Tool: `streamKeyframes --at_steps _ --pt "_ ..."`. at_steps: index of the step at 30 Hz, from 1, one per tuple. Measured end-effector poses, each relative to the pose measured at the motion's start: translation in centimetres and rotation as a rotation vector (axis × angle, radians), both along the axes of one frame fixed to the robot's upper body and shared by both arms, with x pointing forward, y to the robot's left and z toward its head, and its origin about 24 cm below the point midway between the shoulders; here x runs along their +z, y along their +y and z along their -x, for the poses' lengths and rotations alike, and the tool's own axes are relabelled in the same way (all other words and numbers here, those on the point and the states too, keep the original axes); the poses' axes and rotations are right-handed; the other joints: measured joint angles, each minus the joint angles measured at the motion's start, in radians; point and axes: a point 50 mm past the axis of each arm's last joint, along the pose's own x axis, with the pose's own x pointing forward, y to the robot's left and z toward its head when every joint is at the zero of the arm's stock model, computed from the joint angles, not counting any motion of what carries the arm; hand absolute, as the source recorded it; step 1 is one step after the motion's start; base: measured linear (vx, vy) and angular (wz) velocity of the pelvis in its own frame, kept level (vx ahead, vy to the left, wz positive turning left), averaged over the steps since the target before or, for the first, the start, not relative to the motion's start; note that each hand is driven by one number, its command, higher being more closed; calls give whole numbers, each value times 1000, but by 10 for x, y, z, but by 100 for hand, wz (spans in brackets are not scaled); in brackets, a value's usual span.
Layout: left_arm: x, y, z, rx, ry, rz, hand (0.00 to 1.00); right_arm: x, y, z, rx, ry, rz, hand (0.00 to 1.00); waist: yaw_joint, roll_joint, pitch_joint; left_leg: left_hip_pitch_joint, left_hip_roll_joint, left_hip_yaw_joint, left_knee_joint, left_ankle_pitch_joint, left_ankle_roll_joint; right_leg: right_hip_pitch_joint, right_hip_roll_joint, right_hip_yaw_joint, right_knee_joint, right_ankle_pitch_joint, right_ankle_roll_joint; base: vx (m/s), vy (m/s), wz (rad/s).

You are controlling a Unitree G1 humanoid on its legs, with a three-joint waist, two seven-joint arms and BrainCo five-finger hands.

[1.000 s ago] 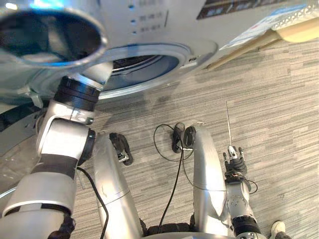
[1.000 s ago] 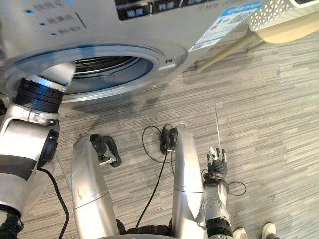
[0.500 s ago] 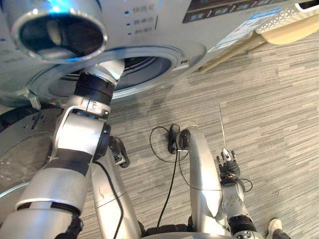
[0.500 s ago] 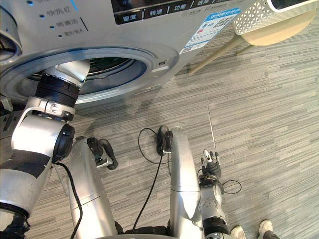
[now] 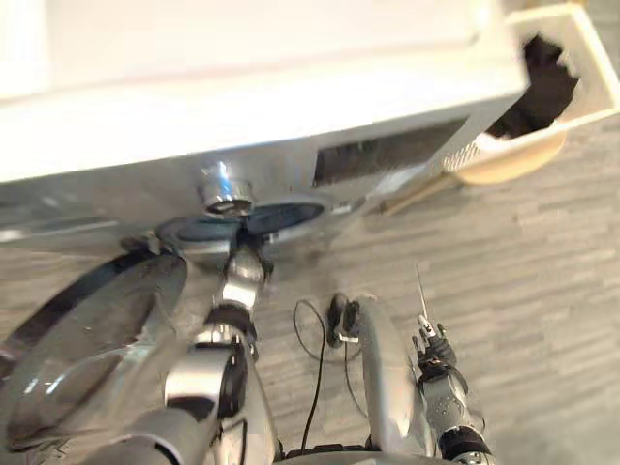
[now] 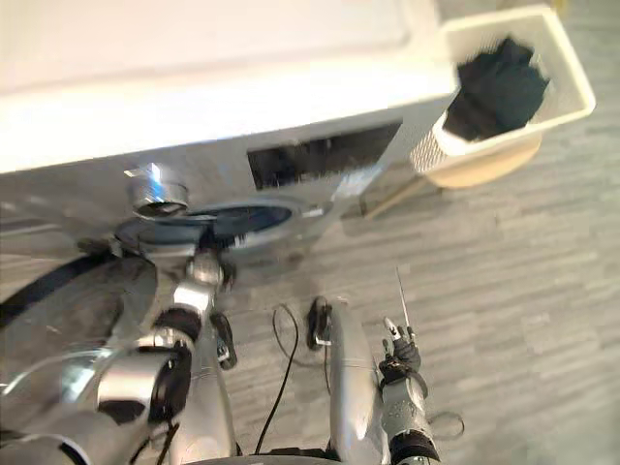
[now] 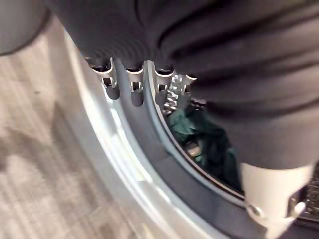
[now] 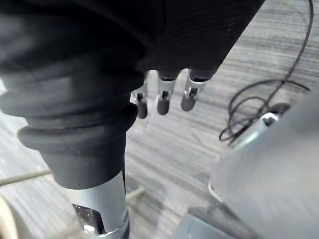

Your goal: Pick up the laundry basket with both hands and put the clothes into the washing machine.

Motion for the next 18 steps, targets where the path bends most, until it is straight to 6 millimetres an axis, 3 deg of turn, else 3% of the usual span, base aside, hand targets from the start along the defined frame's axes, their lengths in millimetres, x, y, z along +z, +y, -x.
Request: streamKeyframes --at_steps 1,2,3,4,6,7,8,12,15,17,18 --pt "-32 0 28 3 90 32 0 -7 1 7 -3 41 0 0 6 18 -38 64 -6 7 -70 22 -3 67 0 -14 -60 9 2 215 -72 34" --pt "-46 0 43 7 137 48 0 -10 1 11 -1 61 -1 0 10 25 -53 100 -13 11 -109 34 -2 102 -1 -18 -90 14 5 233 -42 28" --pt "-72 0 73 -4 238 68 0 -16 2 19 15 102 6 0 17 38 -77 186 -26 27 -193 60 -1 179 -5 -24 -154 27 9 157 -12 20" --pt "-84 0 88 -8 287 73 0 -18 1 23 22 121 9 0 20 44 -89 227 -33 35 -238 75 -3 217 -5 -28 -190 36 11 185 -16 23" --pt "-120 5 150 44 456 128 0 -28 2 41 46 185 20 0 29 67 -165 349 -60 55 -416 142 -2 330 -13 -50 -326 73 23 165 -12 29" --pt "-122 7 154 60 464 138 0 -30 0 47 49 200 27 0 29 73 -185 369 -65 58 -461 164 -4 353 -17 -62 -358 83 26 208 -4 41" --pt "-132 10 177 97 522 174 0 -36 0 59 67 247 35 0 44 79 -235 452 -85 82 -610 234 -4 422 -23 -80 -454 116 35 170 -1 38" --pt "-144 12 212 209 583 270 0 -46 -1 77 76 326 36 0 43 98 -318 561 -109 77 -788 325 0 548 -24 -149 -609 163 51 148 35 45" --pt "-145 15 219 297 566 329 0 -47 1 76 106 339 47 0 46 92 -324 566 -118 95 -777 353 9 622 -31 -208 -662 180 57 71 49 56" --pt "-146 17 223 335 553 354 0 -45 6 68 137 322 54 0 45 88 -338 565 -123 98 -812 390 -1 638 -29 -254 -716 211 39 -22 15 46" --pt "-144 18 217 352 527 371 0 -45 10 63 150 318 47 0 47 84 -330 524 -99 140 -630 290 2 644 -33 -276 -729 219 30 -70 51 34"
